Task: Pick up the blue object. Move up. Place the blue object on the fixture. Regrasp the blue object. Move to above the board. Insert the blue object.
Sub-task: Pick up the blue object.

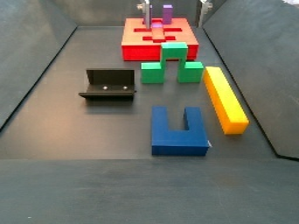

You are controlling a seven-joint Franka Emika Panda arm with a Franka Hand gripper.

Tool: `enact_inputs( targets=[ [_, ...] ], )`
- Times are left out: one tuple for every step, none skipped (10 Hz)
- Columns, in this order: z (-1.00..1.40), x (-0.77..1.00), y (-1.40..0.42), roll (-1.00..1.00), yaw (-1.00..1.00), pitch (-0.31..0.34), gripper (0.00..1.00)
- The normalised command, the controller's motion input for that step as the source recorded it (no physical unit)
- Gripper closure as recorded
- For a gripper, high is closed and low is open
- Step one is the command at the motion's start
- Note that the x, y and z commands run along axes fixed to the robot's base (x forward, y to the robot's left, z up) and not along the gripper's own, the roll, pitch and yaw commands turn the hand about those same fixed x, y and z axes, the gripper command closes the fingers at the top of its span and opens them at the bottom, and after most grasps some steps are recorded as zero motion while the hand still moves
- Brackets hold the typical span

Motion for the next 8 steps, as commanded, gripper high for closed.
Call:
enact_inputs(
  targets=[
    [-0.02,0.0,0.0,0.0,0.0,0.0,0.0],
    [-0.49,0.79,0.41,0.0,-0.12,0.0,0.0],
    [-0.64,0.92,0.58,0.04,-0.11,0.004,0.0],
    [-0.76,0.89,0.61,0.06,-0.09,0.043,0.0],
    [-0.87,0.91,0.5,0.12,-0.07,0.013,0.0],
    [-0.99,0.83,0.41,0.07,-0.08,0.0,0.0],
    [-0.99,0.84,0.23,0.09,-0.11,-0.001,0.0],
    [-0.96,0.8,0.0,0.11,-0.2,-0.016,0.0]
  ],
)
